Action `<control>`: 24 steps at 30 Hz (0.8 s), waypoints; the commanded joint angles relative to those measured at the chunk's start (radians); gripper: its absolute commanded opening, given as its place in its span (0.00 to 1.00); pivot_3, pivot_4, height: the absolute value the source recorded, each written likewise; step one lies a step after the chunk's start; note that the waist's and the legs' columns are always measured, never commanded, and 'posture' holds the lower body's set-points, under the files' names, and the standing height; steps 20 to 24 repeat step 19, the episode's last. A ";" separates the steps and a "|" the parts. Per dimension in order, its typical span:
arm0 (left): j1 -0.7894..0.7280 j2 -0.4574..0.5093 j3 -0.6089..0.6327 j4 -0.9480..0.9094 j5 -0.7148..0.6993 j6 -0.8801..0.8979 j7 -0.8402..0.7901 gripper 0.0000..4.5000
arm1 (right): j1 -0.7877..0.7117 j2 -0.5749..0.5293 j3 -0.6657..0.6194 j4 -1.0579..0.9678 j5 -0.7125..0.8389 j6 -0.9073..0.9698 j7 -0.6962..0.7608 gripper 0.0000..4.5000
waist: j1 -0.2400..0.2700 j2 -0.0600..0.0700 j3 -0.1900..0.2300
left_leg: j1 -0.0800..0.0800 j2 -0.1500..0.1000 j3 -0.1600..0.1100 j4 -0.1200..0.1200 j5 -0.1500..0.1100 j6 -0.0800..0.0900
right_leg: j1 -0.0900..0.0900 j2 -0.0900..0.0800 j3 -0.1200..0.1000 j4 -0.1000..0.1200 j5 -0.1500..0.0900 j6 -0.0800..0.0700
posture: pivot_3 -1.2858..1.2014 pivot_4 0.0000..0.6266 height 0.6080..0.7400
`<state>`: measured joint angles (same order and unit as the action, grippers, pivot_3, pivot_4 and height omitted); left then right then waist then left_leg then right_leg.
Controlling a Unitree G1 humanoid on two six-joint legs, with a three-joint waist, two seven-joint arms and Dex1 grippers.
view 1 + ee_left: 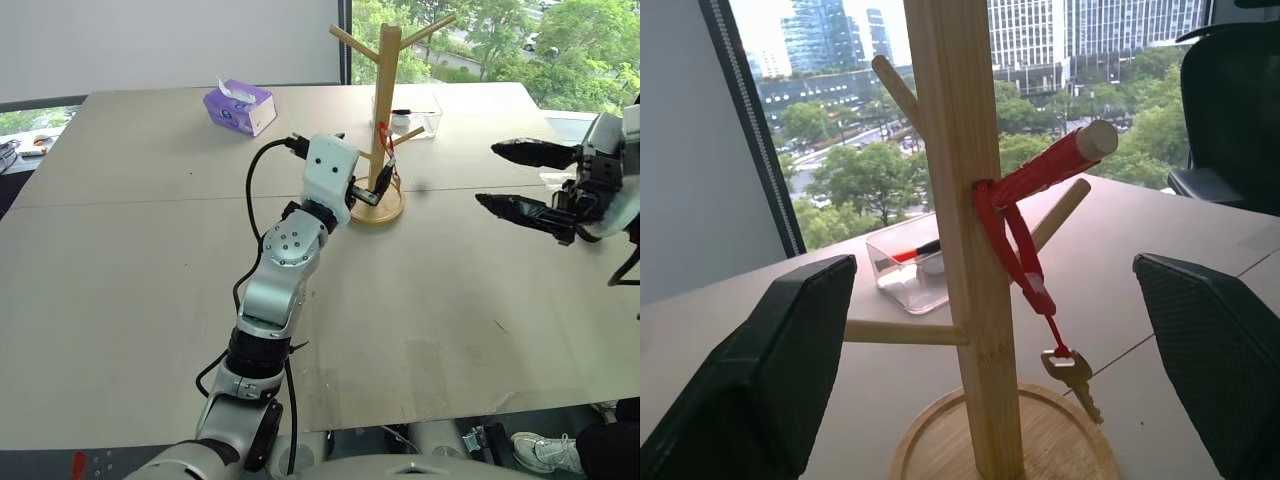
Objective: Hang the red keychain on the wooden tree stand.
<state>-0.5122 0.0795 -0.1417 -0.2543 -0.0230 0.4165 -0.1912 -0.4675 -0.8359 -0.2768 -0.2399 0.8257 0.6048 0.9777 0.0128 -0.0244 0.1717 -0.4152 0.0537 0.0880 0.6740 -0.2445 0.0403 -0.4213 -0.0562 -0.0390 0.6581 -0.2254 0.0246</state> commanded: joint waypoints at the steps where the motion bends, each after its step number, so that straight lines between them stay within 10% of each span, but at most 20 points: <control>1: 0.036 0.004 0.043 0.008 -0.011 -0.032 0.014 0.97 | 0.003 0.052 0.002 0.032 -0.075 -0.062 -0.086 1.00 | 0.000 0.000 0.000 | 0.000 0.000 0.000 0.000 0.000 0.000 | 0.000 0.000 0.000 0.000 0.000 0.000 | 0.52 0.24 1.00; 12: 0.241 0.078 0.286 0.025 -0.012 -0.154 0.114 0.97 | 0.059 0.488 0.036 0.277 -0.419 -0.421 -0.540 1.00 | -0.002 0.000 0.000 | 0.000 0.002 0.003 -0.001 0.001 -0.002 | -0.002 0.000 0.002 0.001 0.000 0.000 | 0.52 0.24 1.00; 24: 0.338 0.043 0.342 0.046 -0.035 -0.233 0.156 0.97 | 0.080 0.560 0.034 0.450 -0.542 -0.630 -0.655 1.00 | 0.001 0.000 -0.001 | 0.000 0.001 0.002 0.000 0.000 -0.001 | -0.001 -0.001 0.002 0.002 0.000 0.000 | 0.52 0.24 1.00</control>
